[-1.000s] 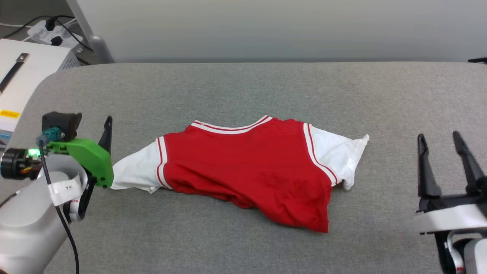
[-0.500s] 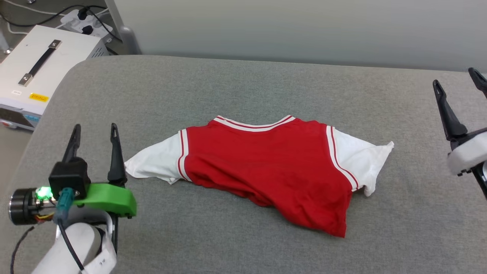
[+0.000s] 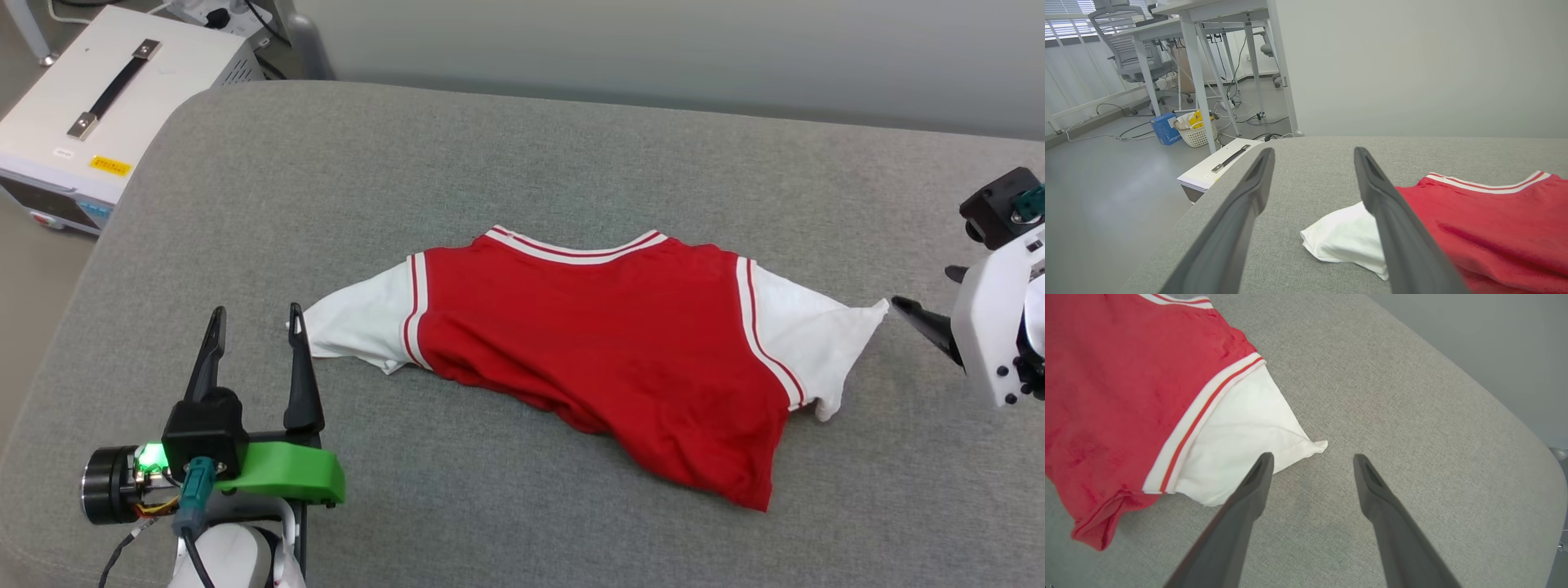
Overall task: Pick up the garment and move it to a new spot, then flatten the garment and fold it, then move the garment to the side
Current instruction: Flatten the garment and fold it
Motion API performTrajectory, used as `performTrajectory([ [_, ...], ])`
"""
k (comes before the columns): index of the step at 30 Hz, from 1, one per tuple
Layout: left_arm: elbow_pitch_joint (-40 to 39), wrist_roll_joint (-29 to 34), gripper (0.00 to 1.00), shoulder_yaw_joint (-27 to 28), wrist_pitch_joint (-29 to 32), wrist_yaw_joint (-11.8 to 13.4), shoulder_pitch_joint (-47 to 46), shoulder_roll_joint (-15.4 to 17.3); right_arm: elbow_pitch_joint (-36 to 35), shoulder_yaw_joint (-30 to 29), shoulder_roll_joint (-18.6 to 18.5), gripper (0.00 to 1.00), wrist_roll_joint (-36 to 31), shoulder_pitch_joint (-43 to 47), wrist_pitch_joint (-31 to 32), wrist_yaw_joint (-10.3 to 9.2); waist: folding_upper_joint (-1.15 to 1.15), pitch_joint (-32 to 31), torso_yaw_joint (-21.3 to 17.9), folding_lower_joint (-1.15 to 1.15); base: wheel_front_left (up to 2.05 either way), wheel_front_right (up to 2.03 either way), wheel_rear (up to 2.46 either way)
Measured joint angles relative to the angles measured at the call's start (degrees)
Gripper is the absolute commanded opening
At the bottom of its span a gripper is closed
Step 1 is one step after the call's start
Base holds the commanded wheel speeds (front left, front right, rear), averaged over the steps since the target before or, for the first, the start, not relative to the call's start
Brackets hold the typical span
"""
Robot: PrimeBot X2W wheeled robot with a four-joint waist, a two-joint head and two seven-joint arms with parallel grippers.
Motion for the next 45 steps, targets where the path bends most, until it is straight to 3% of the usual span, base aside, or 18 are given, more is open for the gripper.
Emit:
performTrajectory([
  [3,-0.1,1.5,1.0,1.5,0.0,-1.4,0.1,-1.5,0.2,3.0,-0.9,1.0,2.5,-0.7,4.8,0.0,0.0,1.0,0.5,0.0,0.0,0.0,0.0],
  [4,-0.2,2.9,1.0,2.7,0.0,-2.9,0.1,-3.1,1.6,4.7,-0.6,1.0,4.4,-0.8,6.9,0.0,0.0,2.2,1.1,0.0,0.0,0.0,0.0],
  [6,-0.2,3.5,1.0,3.3,0.0,-3.9,0.0,-4.3,3.3,5.2,0.0,1.0,4.9,-1.3,7.0,0.0,0.0,3.1,1.5,0.0,0.0,0.0,0.0],
  [11,0.0,5.7,1.0,4.9,0.0,-6.2,-0.3,-6.6,9.7,6.2,3.6,1.0,5.7,-2.2,4.4,0.0,0.0,5.8,2.5,0.0,0.0,0.0,0.0],
  [12,0.4,6.7,1.0,5.7,0.0,-7.6,-0.9,-7.8,12.9,7.7,5.0,1.0,5.8,-2.5,2.1,0.0,0.0,7.2,3.1,0.0,0.0,0.0,0.0],
  [17,1.9,7.9,1.0,7.1,0.0,-9.6,-1.4,-9.7,15.8,9.5,5.0,1.0,6.2,-3.5,-1.5,0.0,0.0,8.5,3.9,0.0,0.0,0.0,0.0],
  [18,2.2,8.1,1.0,7.5,0.0,-9.9,-1.4,-9.9,16.2,10.0,4.9,0.81,6.3,-3.8,-2.5,0.0,0.0,8.5,3.9,0.0,0.0,0.0,0.0],
  [19,2.4,8.2,1.0,7.9,0.0,-10.4,-1.4,-10.1,16.4,10.8,4.9,0.31,6.3,-3.9,-3.6,-0.01,0.0,8.3,3.8,0.0,0.0,0.0,0.0],
  [20,2.7,8.5,1.0,8.2,0.0,-10.7,-1.4,-10.3,16.5,11.4,4.9,0.0,6.3,-4.0,-5.0,-0.01,0.0,8.2,3.7,0.0,0.0,0.0,0.0],
  [26,3.7,9.7,1.0,10.2,0.0,-12.4,-1.2,-11.2,15.6,14.3,4.3,0.0,7.6,-3.9,-11.7,0.0,0.0,5.9,2.4,0.01,0.0,0.0,0.0],
  [37,3.9,11.0,1.0,12.5,0.0,-14.7,0.1,-12.0,14.7,11.1,-5.6,0.0,12.2,-1.7,-15.5,0.0,0.0,2.6,-1.7,0.01,0.0,0.0,0.0],
  [41,4.2,11.3,1.0,12.8,0.0,-15.3,0.1,-12.5,18.0,10.0,-5.8,0.0,14.3,0.0,-15.1,0.0,0.0,3.3,-2.0,0.01,0.0,0.0,0.0],
  [45,4.8,11.5,1.0,13.0,0.0,-16.0,0.1,-12.9,23.8,8.9,-3.6,0.0,16.1,1.9,-15.5,0.0,0.0,4.1,-1.7,0.01,0.0,0.0,0.0],
])
